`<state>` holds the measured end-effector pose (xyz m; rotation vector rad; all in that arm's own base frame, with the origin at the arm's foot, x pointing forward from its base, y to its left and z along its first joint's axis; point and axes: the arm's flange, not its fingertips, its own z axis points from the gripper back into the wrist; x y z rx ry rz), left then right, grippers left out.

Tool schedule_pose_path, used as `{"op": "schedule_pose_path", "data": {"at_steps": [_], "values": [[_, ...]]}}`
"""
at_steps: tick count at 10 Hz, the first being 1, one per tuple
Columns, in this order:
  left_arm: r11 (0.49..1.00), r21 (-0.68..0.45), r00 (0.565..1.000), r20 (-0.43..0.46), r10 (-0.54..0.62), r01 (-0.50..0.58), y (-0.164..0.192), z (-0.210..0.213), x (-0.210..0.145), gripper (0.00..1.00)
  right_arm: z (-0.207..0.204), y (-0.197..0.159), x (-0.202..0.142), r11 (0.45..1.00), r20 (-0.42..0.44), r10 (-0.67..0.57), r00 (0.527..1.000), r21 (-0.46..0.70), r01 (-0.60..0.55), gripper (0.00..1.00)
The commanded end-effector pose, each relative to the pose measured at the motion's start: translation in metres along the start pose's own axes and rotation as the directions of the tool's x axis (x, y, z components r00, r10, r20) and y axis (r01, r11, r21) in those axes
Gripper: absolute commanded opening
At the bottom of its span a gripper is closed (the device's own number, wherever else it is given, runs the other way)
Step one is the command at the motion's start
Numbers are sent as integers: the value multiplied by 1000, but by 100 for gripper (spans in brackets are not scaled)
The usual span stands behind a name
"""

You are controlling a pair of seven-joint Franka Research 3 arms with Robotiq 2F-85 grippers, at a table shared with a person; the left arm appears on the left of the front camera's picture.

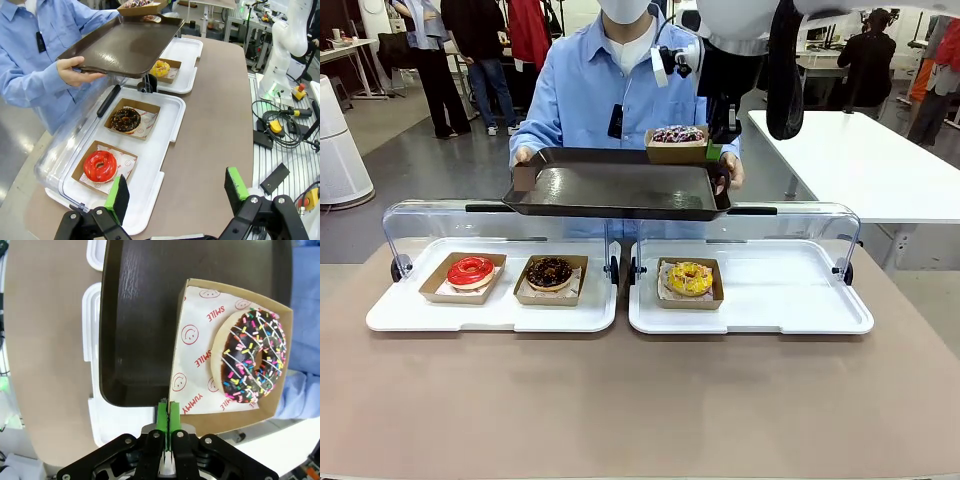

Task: Provide the desired donut to the person.
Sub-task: Place the picked Paper togo box onto the Handle tray extended by the person.

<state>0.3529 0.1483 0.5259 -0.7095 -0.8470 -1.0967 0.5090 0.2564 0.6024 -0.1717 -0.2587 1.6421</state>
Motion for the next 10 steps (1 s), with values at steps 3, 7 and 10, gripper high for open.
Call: {"op": "schedule_pose_path", "data": {"at_steps": [3,7,10], "values": [[1000,5,1000,21,-5,5,1,1,1,100,-34,-12,-21,998,55,13,998,65,-16,2],[1000,5,1000,21,-5,5,1,1,1,100,-63,-17,-31,995,81,-5,997,101,-4,2],[1000,5,1000,21,-5,5,1,1,1,100,-70,-14,-28,993,101,27,994,114,-39,36]]}}
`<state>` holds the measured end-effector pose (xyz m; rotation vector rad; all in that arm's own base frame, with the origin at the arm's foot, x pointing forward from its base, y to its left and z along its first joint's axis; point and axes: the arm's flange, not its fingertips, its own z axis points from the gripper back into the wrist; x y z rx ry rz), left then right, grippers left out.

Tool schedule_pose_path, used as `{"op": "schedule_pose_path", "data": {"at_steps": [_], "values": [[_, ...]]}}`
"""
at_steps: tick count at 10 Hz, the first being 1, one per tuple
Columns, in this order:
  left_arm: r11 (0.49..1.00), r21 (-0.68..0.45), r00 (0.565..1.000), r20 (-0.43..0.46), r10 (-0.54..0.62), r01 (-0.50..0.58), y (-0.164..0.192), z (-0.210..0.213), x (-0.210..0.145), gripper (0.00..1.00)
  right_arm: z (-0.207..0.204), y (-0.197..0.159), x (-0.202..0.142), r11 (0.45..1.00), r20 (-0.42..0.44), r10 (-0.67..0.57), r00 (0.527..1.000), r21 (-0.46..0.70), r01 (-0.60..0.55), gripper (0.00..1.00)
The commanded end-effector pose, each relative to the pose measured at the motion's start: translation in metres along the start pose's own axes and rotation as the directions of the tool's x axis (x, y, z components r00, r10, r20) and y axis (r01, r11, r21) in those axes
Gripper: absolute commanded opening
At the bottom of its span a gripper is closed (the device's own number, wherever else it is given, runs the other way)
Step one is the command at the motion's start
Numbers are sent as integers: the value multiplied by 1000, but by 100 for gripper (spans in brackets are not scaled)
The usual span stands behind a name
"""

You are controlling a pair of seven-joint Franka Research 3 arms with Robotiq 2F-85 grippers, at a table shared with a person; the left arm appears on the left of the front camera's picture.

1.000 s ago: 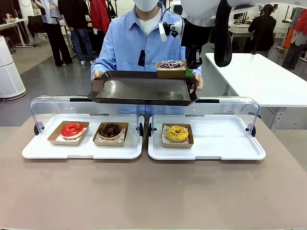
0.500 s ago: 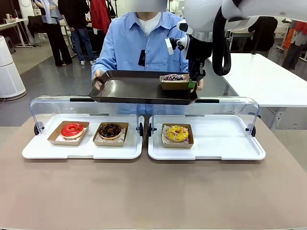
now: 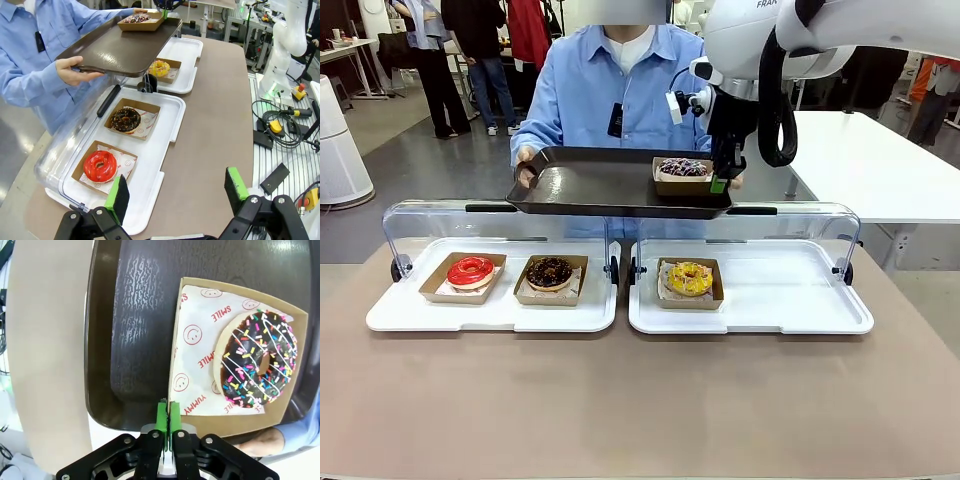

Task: Provide the desired donut to the person.
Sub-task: Place the picked Paper togo box onto the Handle tray extended by the person.

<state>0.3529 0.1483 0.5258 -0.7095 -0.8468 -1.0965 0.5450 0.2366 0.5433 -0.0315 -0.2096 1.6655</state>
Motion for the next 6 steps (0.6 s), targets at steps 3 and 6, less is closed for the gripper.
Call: {"op": "schedule_pose_path", "data": {"at_steps": [3,6], "values": [[1000,5,1000,21,-5,5,1,1,1,100,-5,2,-2,999,35,37,999,-2,-37,100],[1000,5,1000,21,-5,5,1,1,1,100,-1,3,2,999,28,46,999,1,-46,97]]}}
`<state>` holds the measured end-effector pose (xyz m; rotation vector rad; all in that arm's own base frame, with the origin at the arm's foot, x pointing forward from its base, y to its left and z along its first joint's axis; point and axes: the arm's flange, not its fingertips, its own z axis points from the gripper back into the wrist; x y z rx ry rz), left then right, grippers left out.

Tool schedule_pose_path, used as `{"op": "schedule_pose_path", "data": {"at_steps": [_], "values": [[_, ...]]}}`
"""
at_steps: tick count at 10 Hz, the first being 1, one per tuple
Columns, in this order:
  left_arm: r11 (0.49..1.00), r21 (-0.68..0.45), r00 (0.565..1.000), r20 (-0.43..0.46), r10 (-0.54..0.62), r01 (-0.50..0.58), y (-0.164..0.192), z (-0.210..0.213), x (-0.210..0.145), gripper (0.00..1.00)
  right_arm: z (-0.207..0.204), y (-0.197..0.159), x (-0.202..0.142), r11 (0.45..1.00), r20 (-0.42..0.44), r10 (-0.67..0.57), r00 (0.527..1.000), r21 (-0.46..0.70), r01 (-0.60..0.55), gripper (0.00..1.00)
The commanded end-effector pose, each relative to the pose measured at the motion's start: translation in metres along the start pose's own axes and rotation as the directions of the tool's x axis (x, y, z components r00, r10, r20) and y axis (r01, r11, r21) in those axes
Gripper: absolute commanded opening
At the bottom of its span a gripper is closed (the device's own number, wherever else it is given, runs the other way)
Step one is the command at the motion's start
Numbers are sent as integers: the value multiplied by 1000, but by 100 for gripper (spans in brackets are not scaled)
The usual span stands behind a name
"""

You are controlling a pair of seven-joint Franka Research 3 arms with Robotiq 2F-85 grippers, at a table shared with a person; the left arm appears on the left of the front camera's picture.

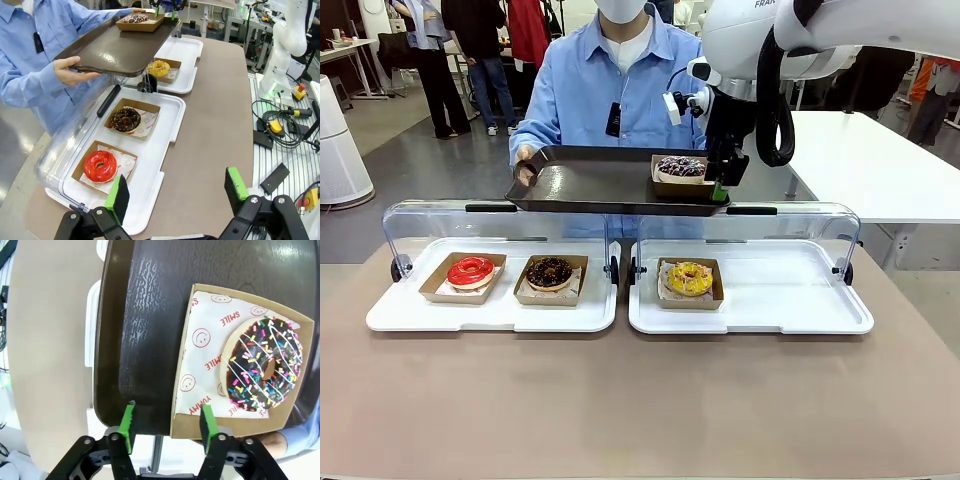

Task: Provide the desired donut to the person.
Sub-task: Place the picked Paper togo box onto the Handle tray extended by the person.

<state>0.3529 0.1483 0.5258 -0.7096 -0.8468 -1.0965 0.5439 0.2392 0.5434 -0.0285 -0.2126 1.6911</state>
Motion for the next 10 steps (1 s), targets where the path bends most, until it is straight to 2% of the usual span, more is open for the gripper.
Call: {"op": "schedule_pose_path", "data": {"at_steps": [1,8,10], "values": [[1000,5,1000,21,-5,5,1,1,1,100,-1,2,0,1000,22,23,999,1,-23,100],[1000,5,1000,21,-5,5,1,1,1,100,4,2,4,1000,27,26,999,-3,-26,100],[1000,5,1000,21,-5,5,1,1,1,100,22,15,12,999,17,6,1000,53,-7,100]]}}
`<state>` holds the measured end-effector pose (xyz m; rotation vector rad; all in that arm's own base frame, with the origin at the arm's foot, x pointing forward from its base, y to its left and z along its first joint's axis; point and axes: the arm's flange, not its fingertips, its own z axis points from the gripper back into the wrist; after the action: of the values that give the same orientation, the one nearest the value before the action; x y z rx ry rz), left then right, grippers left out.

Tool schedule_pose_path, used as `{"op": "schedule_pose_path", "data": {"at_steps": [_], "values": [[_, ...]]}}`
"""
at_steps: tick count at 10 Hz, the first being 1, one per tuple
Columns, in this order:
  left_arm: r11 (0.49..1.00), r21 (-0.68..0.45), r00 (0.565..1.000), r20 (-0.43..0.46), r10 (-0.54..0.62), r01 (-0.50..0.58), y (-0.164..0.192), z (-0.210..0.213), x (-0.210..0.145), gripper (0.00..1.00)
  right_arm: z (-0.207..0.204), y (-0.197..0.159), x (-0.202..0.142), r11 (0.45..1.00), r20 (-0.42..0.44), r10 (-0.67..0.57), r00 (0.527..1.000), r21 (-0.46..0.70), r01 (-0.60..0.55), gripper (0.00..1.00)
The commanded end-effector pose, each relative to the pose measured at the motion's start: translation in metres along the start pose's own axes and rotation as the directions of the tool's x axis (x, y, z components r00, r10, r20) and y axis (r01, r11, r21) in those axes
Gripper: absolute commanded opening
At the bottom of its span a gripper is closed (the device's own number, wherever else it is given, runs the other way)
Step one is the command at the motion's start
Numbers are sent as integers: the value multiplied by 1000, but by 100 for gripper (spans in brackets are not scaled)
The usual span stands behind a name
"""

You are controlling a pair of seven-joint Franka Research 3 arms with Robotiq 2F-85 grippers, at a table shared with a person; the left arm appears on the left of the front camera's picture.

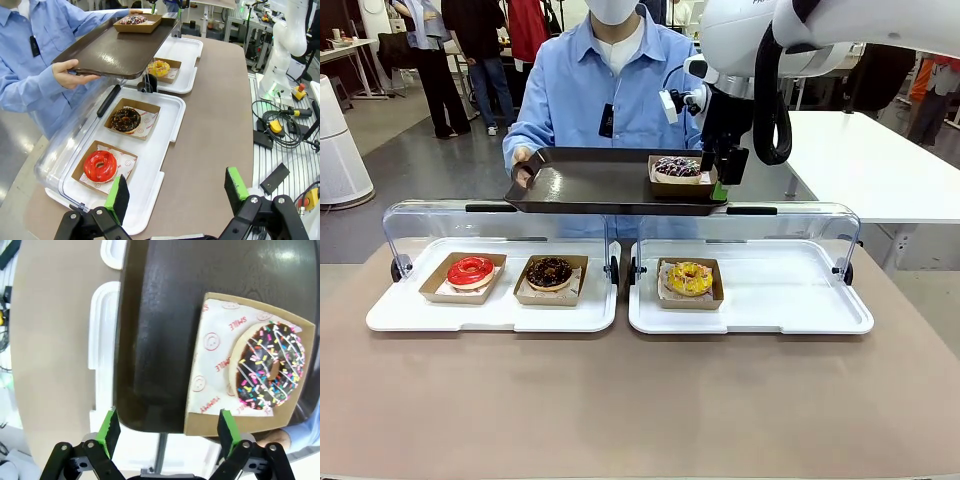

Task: Provide the desired donut to the person.
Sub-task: Place the picked Paper togo box onto the Handle tray extended by the person.

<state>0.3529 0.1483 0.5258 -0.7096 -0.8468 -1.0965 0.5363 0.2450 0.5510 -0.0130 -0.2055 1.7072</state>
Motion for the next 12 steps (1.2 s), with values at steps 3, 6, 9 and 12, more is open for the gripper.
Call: {"op": "schedule_pose_path", "data": {"at_steps": [3,6,9,12], "values": [[1000,5,1000,21,-6,5,1,1,1,100,82,71,3,989,-184,-73,980,112,95,100],[1000,5,1000,21,-6,5,1,1,1,100,121,149,-64,995,-182,-31,983,89,48,100],[1000,5,1000,21,-6,5,1,1,1,100,122,190,-130,1000,-123,-25,992,15,27,100],[1000,5,1000,21,-6,5,1,1,1,100,105,172,-192,990,-75,-137,988,-28,135,100]]}}
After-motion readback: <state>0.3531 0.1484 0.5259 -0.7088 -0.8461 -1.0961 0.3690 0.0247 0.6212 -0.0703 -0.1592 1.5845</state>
